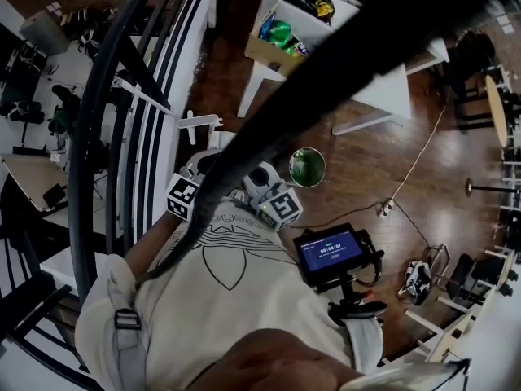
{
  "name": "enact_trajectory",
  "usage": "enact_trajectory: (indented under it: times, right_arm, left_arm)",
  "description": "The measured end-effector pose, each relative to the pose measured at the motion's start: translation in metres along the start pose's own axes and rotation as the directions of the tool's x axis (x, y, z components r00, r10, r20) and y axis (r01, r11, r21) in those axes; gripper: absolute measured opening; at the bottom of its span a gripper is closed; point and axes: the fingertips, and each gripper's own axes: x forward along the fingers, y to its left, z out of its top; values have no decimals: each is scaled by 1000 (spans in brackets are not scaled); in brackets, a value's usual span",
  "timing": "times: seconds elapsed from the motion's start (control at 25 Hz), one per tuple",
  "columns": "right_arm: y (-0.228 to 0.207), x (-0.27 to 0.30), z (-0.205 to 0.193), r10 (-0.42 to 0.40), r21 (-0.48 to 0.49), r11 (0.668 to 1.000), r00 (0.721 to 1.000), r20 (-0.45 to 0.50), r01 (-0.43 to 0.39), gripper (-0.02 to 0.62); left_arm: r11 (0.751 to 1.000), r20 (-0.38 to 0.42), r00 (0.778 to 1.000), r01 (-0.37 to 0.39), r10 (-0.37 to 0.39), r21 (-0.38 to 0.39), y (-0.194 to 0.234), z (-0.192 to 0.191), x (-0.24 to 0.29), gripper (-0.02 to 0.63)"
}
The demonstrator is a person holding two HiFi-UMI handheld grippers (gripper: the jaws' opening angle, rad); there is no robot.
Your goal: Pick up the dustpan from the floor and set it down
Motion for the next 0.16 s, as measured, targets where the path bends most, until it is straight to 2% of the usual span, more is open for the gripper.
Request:
enact_trajectory:
  times: [0.16]
  right_arm:
    - [-3,2,-1,8,-10,1000,1000,-12,-8,0]
  left_arm:
    - [1000,-1,1000,-8,8,3,5,-4,7,20]
